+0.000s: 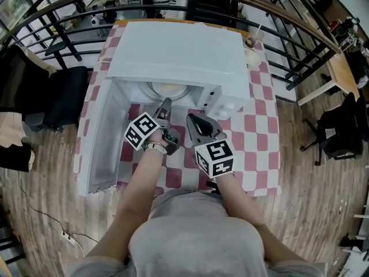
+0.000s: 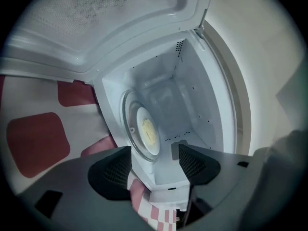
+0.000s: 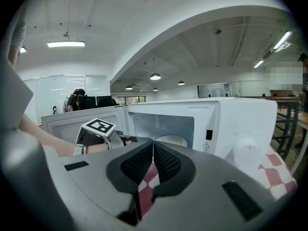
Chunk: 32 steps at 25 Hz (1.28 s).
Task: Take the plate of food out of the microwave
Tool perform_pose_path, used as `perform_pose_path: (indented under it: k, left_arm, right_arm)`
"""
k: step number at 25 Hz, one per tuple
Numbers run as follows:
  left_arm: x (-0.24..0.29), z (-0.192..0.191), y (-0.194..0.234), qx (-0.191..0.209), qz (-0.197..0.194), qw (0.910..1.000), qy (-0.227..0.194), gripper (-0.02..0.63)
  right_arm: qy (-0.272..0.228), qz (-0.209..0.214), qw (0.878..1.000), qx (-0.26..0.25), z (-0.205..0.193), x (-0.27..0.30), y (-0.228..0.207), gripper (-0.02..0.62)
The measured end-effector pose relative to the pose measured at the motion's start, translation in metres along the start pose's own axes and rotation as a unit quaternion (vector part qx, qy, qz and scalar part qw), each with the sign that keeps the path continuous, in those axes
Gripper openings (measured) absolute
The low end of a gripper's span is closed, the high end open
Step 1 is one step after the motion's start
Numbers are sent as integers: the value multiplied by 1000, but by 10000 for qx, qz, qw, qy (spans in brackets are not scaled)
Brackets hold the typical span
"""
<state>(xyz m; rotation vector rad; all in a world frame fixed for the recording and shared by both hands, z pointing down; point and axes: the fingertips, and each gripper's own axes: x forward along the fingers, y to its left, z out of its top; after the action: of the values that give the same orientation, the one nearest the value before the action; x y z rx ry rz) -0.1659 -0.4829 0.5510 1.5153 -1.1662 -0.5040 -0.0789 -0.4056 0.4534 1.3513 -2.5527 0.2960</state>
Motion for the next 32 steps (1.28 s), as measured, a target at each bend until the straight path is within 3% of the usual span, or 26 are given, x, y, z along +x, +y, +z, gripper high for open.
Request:
perform_pose_path:
  k: [5, 10, 18, 28, 32]
  left_arm:
    - [18, 0, 24, -581, 314, 9977, -135, 293]
    - [34, 3, 35, -835, 547, 9948, -181, 293]
    - [43, 2, 47, -851, 1008, 9910, -214, 291]
    - [41, 1, 55, -1101, 1928, 9748, -232, 293]
    - [42, 0, 62, -1170, 2095, 9705, -234, 293]
  right_arm:
    - [127, 10, 9999, 93, -11, 6, -6, 28]
    - [151, 11, 9998, 161, -12, 15, -13, 28]
    - [242, -29, 9992, 330, -20, 18, -19, 28]
    - [294, -118, 9989, 351, -24, 14, -27, 28]
    - [329, -141, 9987, 373, -27, 13, -30, 28]
